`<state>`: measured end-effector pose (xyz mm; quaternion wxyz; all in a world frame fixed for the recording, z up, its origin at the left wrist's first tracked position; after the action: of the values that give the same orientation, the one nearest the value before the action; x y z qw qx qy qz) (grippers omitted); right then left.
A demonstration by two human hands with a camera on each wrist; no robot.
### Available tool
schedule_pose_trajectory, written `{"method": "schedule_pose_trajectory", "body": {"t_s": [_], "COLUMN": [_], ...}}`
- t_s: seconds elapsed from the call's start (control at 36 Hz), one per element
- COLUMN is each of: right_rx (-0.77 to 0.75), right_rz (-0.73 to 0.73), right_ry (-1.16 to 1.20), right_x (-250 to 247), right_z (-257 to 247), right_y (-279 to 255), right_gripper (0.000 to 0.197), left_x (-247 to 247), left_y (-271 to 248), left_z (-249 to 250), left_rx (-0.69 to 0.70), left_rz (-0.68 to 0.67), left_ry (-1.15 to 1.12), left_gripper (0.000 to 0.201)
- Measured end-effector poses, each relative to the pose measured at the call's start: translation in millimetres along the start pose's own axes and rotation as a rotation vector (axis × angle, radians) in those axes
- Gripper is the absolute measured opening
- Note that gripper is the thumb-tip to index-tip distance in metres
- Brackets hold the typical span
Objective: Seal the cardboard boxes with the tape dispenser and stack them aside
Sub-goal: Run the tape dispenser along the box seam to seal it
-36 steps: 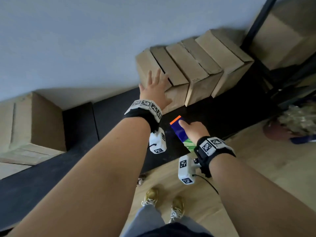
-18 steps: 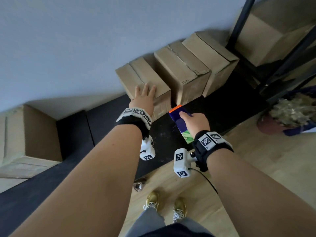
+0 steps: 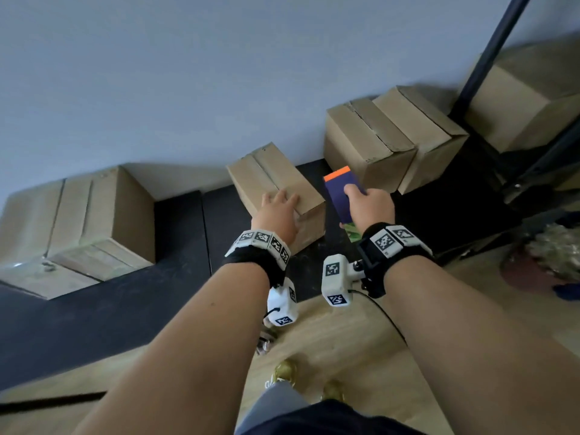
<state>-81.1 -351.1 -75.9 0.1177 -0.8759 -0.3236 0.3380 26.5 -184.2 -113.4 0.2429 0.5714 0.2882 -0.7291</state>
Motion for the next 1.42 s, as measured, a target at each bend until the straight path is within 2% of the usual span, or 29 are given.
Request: {"method": "schedule_pose_trajectory", "body": {"t_s": [0.14,0.22,0.28,0.33,0.42,0.47,0.58,0.67,0.75,0.89,1.11,1.19,1.31,1.42], "right_rx": [-0.110,-0.160,-0.184,-0.192,-0.167,-0.152,-0.143,-0.132,-0.120,-0.107,-0.046,-0.033,-0.054,-0.072], "right_rz": [0.001,-0.016,-0.053,-0.123,-0.235,-0.289,-0.372,-0.406,-0.426,-0.448,-0.494,-0.507,-0.415,-0.336], "right_ry": [0.020,0.064,0.083,0.146,0.243,0.296,0.289,0.284,0.307,0.338,0.370,0.398,0.320,0.255], "right_x": [-6,-9,-9,-9,-5,-2,6,13,19,27,46,47,48,51], "right_z": [-20,-32,-40,-48,-55,-58,-60,-62,-67,-79,-92,-96,-103,-106], "right_y": [-14,-23,-28,-35,-46,-52,-59,-61,-63,-68,-74,-75,-70,-65], "right_gripper": [0.046,0.053,0.058,0.055,0.037,0.032,0.032,0.036,0.041,0.031,0.036,0.024,0.022,0.023], "left_x": [-34,-55,-69,-78,-77,-79,-81,-80,-78,-71,-78,-79,-88,-104], "left_y": [-11,-9,-8,-7,-8,-13,-20,-19,-15,-11,8,14,21,35], "left_z": [10,3,-6,-17,-23,-30,-46,-54,-61,-71,-99,-108,-116,-122], "left_rx": [0.005,-0.046,-0.108,-0.185,-0.310,-0.392,-0.399,-0.377,-0.375,-0.407,-0.398,-0.401,-0.370,-0.317], "left_rz": [0.091,0.151,0.216,0.280,0.226,0.227,0.240,0.208,0.157,-0.009,0.086,0.117,0.194,0.214], "left_ry": [-0.056,-0.199,-0.367,-0.622,-1.044,-1.176,-1.233,-1.276,-1.306,-1.395,-1.471,-1.438,-1.329,-1.169], "left_gripper": [0.045,0.040,0.037,0.035,0.030,0.037,0.048,0.042,0.040,0.053,0.021,0.016,0.012,0.017]}}
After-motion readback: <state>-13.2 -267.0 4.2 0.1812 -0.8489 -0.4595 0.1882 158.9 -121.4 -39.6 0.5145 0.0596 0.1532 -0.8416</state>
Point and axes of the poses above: each hand's wrist, its own y-axis towards the middle knuckle, its own x-axis out of the palm, z = x × y, the point moved 8 cm from there along y, towards the middle knuckle, and after that the axes turned 14 degrees about x, right-handed, at the moved point
